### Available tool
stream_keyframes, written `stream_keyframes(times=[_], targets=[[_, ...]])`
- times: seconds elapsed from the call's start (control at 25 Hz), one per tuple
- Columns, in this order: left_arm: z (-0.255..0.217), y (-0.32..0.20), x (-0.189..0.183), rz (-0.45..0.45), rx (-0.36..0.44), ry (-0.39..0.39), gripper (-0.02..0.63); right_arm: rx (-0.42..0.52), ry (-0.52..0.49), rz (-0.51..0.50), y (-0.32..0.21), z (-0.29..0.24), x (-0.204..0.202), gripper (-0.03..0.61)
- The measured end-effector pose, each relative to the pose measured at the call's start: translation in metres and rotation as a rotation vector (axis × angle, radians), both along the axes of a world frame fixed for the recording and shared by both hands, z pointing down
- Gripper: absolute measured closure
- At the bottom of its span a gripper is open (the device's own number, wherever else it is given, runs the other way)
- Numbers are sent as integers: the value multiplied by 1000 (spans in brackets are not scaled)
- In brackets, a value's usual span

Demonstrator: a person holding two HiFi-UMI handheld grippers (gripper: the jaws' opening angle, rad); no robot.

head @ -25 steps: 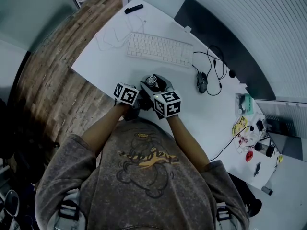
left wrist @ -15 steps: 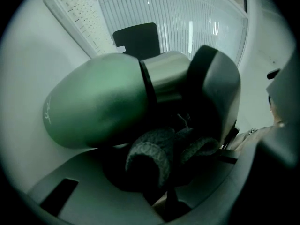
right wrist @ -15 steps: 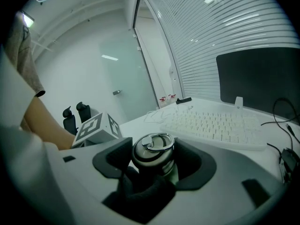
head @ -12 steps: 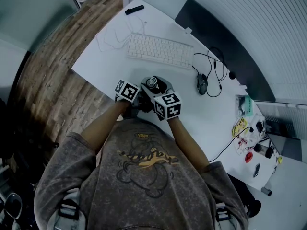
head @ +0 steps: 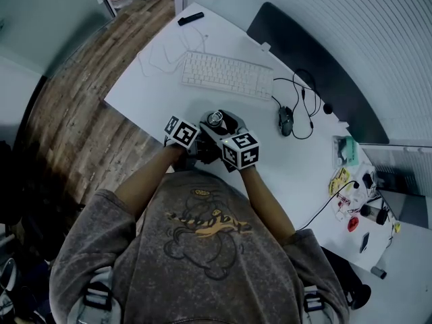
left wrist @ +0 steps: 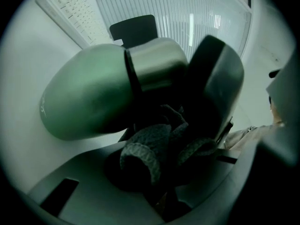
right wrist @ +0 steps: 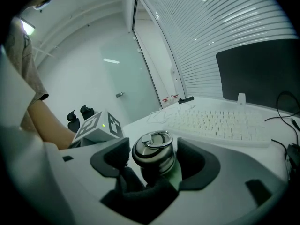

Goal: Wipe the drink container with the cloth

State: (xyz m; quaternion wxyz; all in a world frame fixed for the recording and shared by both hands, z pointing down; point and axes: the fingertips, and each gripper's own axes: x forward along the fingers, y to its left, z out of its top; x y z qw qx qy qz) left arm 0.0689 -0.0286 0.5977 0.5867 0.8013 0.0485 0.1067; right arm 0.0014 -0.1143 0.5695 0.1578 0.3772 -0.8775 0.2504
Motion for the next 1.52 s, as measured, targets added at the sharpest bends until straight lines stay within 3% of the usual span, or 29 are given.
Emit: stream_keyframes(times=[0.24,0.52,0.96,1.24,1.36,1.52], targets=[[-4,6,0,6,35,-15,540,-6,-33,30,1,-4,11,253],[-20,8,-1,-25,141,-18,540,26,-60,32,10,-23,21,241],[-90,7,7,-70,496,-30,540,192,-173,76,26,-107,45,239],[-131,-10,-3,-160,691,-66,540,296,-231,105,34,-152,58,252],[-144,-14,-10,-184,751,-75,540,332,-252,106,41,-169,60,252],[-157,-27,-31,-285,772,-80,540,372,-270,120,47,-182,67,253]])
